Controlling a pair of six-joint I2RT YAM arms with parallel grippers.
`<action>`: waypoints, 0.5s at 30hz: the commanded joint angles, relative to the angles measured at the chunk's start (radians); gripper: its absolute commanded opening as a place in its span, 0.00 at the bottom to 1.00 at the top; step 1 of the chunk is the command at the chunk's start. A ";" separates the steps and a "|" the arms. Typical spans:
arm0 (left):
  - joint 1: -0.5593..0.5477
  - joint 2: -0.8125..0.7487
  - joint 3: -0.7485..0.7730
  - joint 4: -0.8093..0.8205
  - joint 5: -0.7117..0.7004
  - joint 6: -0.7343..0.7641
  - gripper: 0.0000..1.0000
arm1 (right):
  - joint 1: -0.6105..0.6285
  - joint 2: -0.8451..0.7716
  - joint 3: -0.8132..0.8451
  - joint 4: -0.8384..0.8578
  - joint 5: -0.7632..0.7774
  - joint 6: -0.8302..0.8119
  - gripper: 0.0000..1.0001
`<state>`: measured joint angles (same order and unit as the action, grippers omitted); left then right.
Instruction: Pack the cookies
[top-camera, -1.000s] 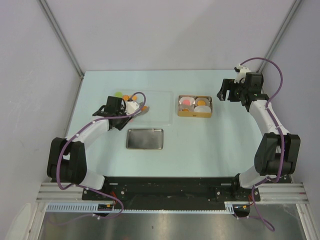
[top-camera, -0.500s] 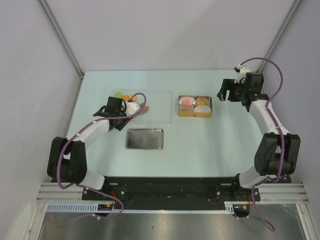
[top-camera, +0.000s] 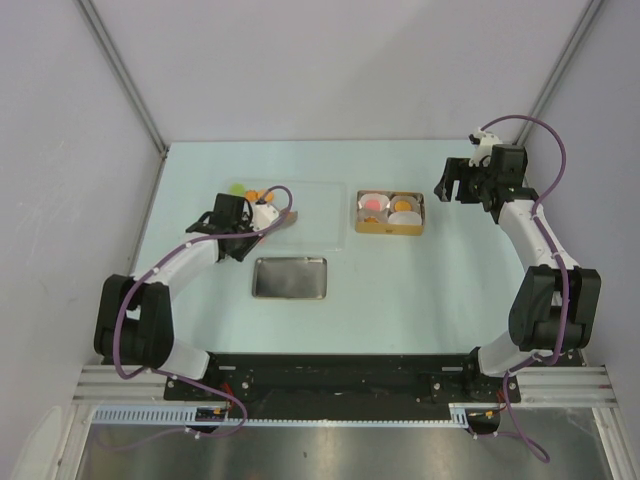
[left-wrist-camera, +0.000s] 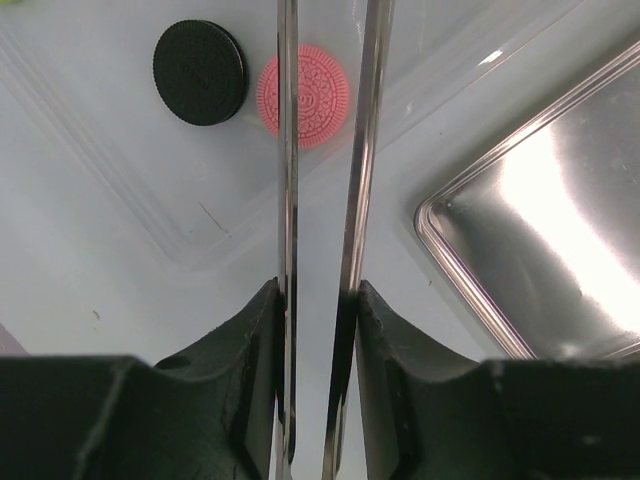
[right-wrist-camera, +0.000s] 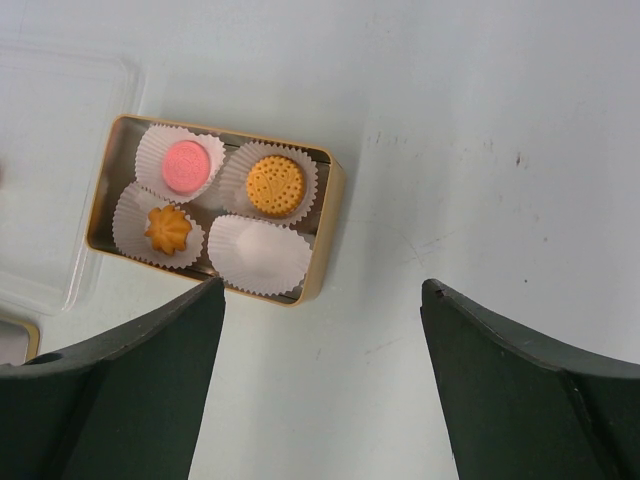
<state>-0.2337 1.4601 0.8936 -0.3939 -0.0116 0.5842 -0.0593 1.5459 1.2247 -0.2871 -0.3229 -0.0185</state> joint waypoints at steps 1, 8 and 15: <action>-0.009 -0.056 0.041 -0.011 0.050 -0.009 0.34 | -0.004 0.005 0.004 0.002 -0.010 -0.001 0.84; -0.007 -0.089 0.070 -0.040 0.064 -0.017 0.35 | -0.004 0.008 0.004 0.002 -0.007 -0.001 0.84; -0.009 -0.107 0.087 -0.056 0.071 -0.018 0.35 | -0.004 0.010 0.004 0.003 -0.007 -0.001 0.84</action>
<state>-0.2337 1.3968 0.9321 -0.4496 0.0341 0.5758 -0.0593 1.5467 1.2247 -0.2871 -0.3229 -0.0185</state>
